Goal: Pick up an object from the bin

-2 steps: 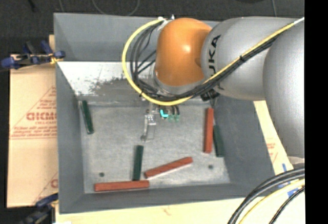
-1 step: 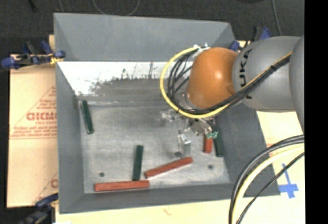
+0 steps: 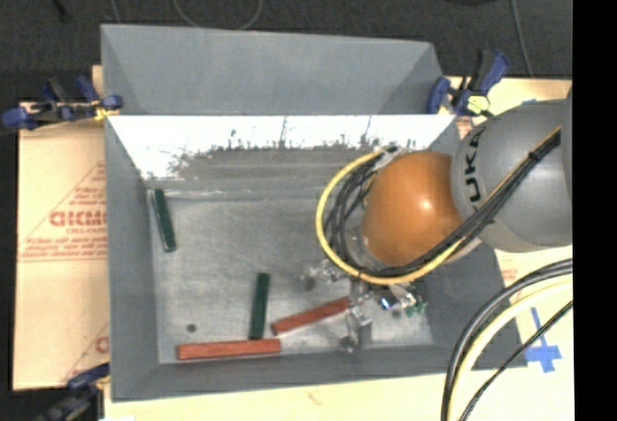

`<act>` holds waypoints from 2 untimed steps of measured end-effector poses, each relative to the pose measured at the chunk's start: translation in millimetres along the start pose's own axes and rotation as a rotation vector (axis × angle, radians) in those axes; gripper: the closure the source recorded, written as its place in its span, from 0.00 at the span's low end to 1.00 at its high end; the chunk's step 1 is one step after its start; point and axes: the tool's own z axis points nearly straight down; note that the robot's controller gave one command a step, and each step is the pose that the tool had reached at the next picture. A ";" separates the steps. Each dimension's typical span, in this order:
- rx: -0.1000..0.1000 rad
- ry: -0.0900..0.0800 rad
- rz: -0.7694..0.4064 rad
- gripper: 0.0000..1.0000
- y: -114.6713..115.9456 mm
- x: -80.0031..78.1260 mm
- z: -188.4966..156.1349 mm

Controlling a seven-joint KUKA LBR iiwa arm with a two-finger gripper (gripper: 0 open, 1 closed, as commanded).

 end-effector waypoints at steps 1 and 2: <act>0.002 -0.007 0.004 1.00 -0.9 -3.1 -1.1; 0.009 -0.014 0.045 1.00 -13.4 -0.1 -147.3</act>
Offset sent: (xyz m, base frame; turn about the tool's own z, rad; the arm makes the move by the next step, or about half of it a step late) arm 0.0000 0.0000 0.0000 0.0000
